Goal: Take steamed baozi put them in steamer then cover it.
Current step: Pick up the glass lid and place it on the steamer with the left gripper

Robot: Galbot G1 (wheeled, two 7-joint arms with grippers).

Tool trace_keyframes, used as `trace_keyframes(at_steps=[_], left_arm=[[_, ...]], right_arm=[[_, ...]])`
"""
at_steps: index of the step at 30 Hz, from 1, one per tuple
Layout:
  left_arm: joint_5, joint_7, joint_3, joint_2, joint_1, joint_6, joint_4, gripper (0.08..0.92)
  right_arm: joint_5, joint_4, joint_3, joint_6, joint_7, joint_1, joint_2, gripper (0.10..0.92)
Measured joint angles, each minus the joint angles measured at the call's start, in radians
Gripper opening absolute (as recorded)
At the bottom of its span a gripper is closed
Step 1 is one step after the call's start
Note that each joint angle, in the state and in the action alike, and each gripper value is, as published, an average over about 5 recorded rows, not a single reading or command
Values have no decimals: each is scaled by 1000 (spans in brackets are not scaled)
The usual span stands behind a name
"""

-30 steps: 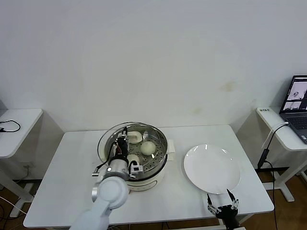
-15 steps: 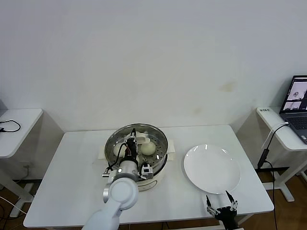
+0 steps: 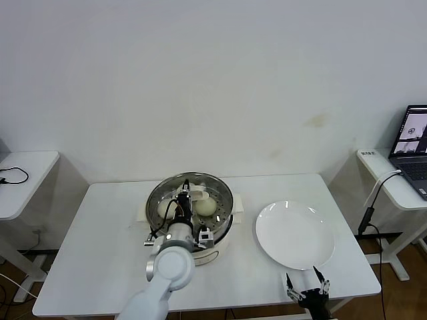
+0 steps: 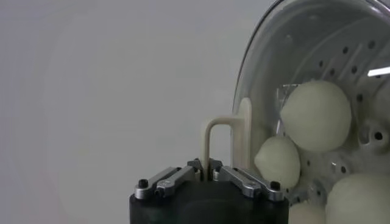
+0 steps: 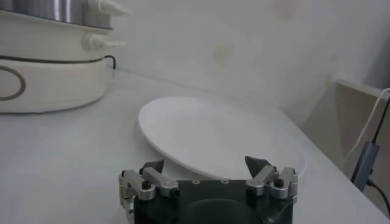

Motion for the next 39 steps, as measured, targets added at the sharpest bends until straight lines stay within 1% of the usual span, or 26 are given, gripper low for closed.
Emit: trace_keyframes(at_steps=[26,30,39], left_arm=[[15,-35,-17,-25,27,-24,21,144],[14,-47,-20,-30,35,-30,18,221],[8,-59,-18,-17,61,-37,-14,481]], right_arm=[[-5,16,-5,8,-4,-12,0,823],[-6,17,-8,9,-5,-14,0,823],[-8,24,-13,9,-6,-18,0,823]])
